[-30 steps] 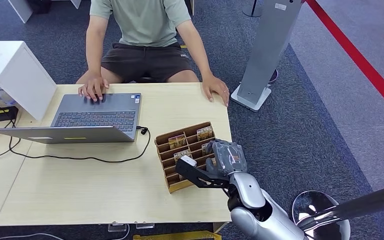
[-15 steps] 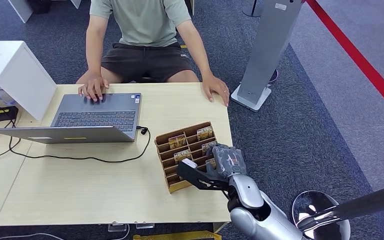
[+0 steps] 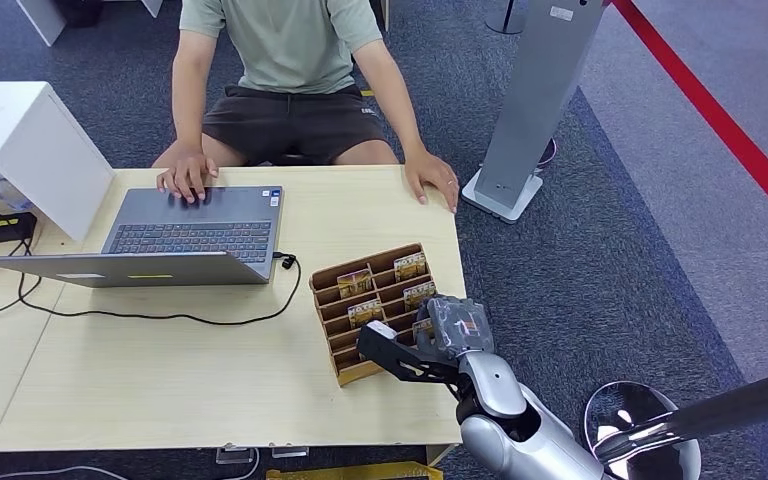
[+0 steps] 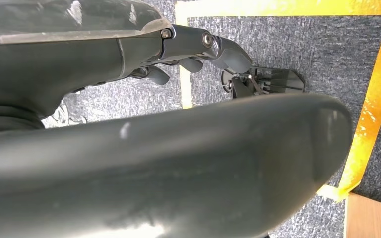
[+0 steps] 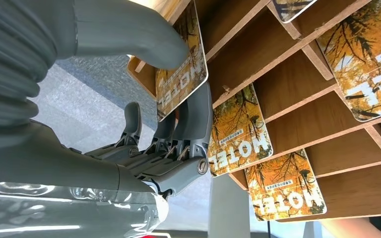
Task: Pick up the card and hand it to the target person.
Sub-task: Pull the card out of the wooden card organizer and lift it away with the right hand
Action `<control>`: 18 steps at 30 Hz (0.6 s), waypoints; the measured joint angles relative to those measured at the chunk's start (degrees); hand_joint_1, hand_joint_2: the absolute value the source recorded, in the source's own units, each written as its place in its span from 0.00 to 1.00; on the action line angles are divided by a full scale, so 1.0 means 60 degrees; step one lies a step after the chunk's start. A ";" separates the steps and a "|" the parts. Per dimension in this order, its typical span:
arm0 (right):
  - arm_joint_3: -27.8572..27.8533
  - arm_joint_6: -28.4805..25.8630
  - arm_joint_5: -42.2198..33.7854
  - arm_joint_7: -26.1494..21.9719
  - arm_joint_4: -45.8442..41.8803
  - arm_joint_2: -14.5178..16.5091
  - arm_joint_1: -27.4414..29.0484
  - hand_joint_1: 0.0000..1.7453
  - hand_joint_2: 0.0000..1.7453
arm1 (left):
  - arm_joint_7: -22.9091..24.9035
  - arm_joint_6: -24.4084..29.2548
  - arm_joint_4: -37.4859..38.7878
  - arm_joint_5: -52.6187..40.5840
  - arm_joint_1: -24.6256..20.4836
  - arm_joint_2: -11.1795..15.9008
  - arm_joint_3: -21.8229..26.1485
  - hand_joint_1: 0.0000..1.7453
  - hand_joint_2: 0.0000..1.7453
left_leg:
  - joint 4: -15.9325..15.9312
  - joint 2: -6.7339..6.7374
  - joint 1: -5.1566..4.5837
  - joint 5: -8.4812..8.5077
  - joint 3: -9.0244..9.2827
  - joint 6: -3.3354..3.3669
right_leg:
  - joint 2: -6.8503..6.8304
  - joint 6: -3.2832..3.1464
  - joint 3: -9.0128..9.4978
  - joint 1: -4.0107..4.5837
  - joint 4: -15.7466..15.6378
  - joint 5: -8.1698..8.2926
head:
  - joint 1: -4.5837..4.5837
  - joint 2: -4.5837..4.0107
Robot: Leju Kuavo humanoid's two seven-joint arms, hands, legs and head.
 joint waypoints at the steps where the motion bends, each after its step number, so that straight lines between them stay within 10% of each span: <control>1: 0.0000 -0.0003 -0.0001 0.0000 0.0014 0.0001 -0.0005 0.75 1.00 | 0.0000 0.0001 0.0000 0.0004 0.0000 0.0001 0.0000 0.00 0.00 | 0.0000 0.0000 0.0000 0.0000 0.0000 0.0000 | 0.0000 0.0000 0.0000 0.0000 0.0000 0.0000 | 0.0000 0.0000; 5: 0.0000 -0.0014 -0.0025 -0.0006 0.0062 0.0012 -0.0023 0.90 1.00 | 0.0000 0.0004 0.0000 0.0012 0.0000 0.0001 0.0000 0.00 0.00 | 0.0000 0.0000 0.0000 0.0000 0.0001 0.0000 | -0.0001 0.0000 0.0001 0.0000 0.0000 0.0000 | 0.0005 0.0000; 18: -0.0011 -0.0056 -0.0072 -0.0018 0.0138 0.0065 -0.0035 0.90 1.00 | -0.0052 0.0115 0.0000 -0.0112 -0.0002 0.0004 -0.0023 0.00 0.00 | 0.0000 0.0001 0.0000 0.0000 0.0006 0.0000 | -0.0001 0.0000 0.0004 0.0000 0.0000 0.0000 | 0.0005 0.0000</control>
